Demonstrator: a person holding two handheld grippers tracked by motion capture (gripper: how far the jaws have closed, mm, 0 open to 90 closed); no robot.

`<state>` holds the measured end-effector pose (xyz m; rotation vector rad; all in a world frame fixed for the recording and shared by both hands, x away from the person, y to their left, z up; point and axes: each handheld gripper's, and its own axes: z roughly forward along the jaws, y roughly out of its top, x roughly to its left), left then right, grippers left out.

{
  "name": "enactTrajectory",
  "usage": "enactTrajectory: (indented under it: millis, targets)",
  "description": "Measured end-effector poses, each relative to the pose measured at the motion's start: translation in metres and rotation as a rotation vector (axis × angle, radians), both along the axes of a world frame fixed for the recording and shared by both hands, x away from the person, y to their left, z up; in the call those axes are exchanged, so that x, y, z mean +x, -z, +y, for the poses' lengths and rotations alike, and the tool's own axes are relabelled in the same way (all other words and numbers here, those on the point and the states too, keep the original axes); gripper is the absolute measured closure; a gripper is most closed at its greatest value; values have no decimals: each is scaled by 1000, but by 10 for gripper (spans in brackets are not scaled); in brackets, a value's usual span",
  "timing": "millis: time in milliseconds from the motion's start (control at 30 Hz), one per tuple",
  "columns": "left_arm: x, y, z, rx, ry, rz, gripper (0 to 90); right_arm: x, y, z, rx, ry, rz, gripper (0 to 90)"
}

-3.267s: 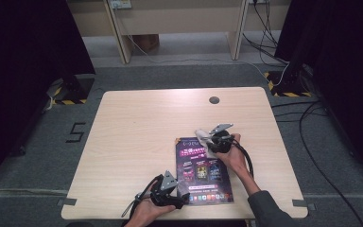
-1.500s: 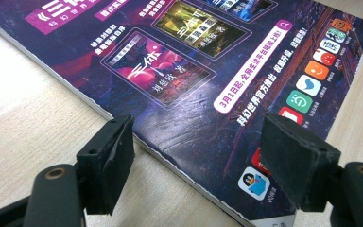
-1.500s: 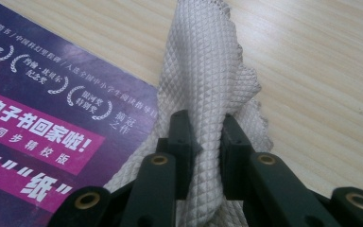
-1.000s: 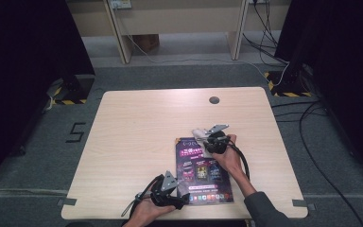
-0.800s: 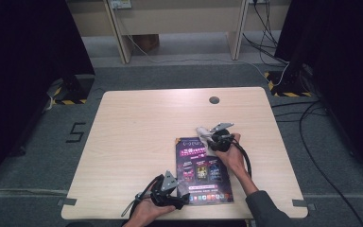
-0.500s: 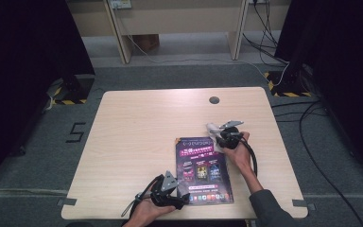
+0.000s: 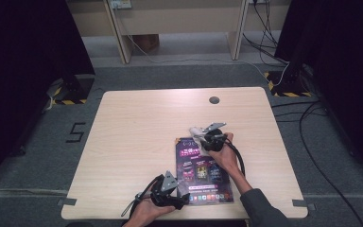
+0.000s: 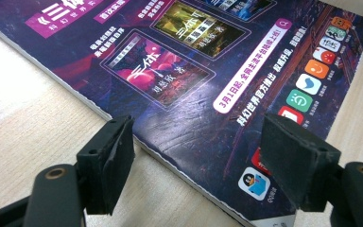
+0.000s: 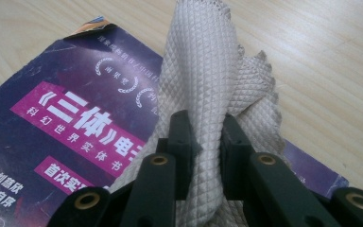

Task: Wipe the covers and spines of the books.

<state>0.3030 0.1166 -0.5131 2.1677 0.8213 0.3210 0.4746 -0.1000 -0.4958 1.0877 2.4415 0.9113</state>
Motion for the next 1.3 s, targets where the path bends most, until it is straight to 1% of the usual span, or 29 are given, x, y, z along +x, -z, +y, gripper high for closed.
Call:
enactTrajectory:
  millis: [67,100,167,200,300,367,433,467,500,567,633,733,767,800,900,967,1067,1100,1133,1167,1233,1300]
  targets:
    - [0,0,0,-1,-1,0,262,1,0,0,12,5,11,786]
    - [0,0,0,0,0,-2,262,2,0,-1,25,11,19,785]
    - [0,0,0,0,0,0,262,5,1,-2,35,27,19,784]
    - [0,0,0,0,0,1,262,7,1,-2,33,28,19,784]
    - [0,0,0,-1,0,1,262,9,-1,5,-4,23,6,786]
    - [0,0,0,-1,3,2,262,9,-1,10,-15,15,3,786]
    - [0,0,0,1,5,-1,262,10,-1,12,-11,17,7,785]
    - [0,0,0,1,5,1,262,10,-1,14,-9,11,7,784]
    - [0,0,0,0,5,2,263,10,-1,16,2,6,17,784]
    - [0,0,0,-2,7,2,264,9,-1,22,-3,-12,11,785]
    - [1,0,0,-3,10,5,264,7,-1,28,14,-29,23,784]
    - [2,0,1,-8,10,14,263,4,0,39,10,-70,14,783]
    - [2,0,1,-11,12,17,263,3,0,41,8,-73,11,784]
    - [3,0,1,-12,13,18,263,2,0,42,-4,-76,6,783]
    - [5,1,2,-12,38,12,263,1,-1,39,-15,-79,11,783]
    - [6,1,2,-11,53,10,264,1,-1,32,-15,-66,14,783]
    - [9,1,2,-8,80,0,264,0,-2,21,-32,-51,15,783]
    - [10,1,2,-11,85,9,265,-1,-3,17,-34,-41,16,782]
    - [11,1,2,-13,86,12,264,-1,-3,13,-26,-26,21,782]
    - [11,1,1,-13,86,14,264,-1,-2,10,-5,-5,33,780]
    - [12,0,1,-6,91,15,264,0,-2,11,-3,0,34,778]
    - [11,0,1,-7,89,15,264,2,-2,16,-6,3,33,779]
